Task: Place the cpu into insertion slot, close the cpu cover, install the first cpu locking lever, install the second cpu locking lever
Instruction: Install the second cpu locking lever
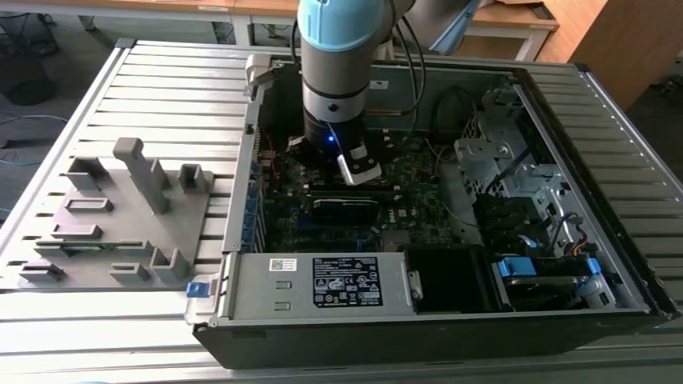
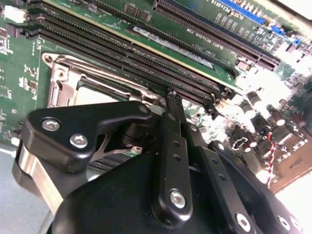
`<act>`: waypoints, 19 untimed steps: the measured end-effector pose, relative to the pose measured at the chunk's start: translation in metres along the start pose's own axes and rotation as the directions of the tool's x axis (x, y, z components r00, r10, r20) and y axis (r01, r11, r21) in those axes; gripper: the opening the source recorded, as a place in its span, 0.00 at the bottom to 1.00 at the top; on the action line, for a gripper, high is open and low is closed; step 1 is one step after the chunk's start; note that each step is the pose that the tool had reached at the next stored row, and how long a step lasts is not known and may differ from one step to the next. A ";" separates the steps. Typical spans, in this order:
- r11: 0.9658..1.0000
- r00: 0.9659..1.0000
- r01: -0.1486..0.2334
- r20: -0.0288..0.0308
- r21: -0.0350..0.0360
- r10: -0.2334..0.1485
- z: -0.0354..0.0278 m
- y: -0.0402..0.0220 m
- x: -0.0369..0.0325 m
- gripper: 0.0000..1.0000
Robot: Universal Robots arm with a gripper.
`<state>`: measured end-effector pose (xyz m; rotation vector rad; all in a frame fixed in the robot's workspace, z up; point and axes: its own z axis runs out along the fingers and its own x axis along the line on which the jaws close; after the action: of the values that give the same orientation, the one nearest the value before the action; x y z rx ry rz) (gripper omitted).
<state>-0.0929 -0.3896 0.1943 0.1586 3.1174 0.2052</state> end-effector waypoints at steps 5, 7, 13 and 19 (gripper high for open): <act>1.000 1.000 0.000 0.000 -0.001 0.000 -0.0030 0.0005 0.0000 0.10; 1.000 1.000 0.000 0.000 0.000 0.000 -0.0069 0.0009 0.0000 0.10; 1.000 1.000 0.000 0.000 0.000 0.000 -0.0202 0.0027 -0.0001 0.10; 1.000 1.000 0.000 0.000 0.001 0.000 -0.0231 0.0037 -0.0009 0.10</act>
<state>-0.0921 -0.3891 0.2177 0.1584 3.1173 0.2030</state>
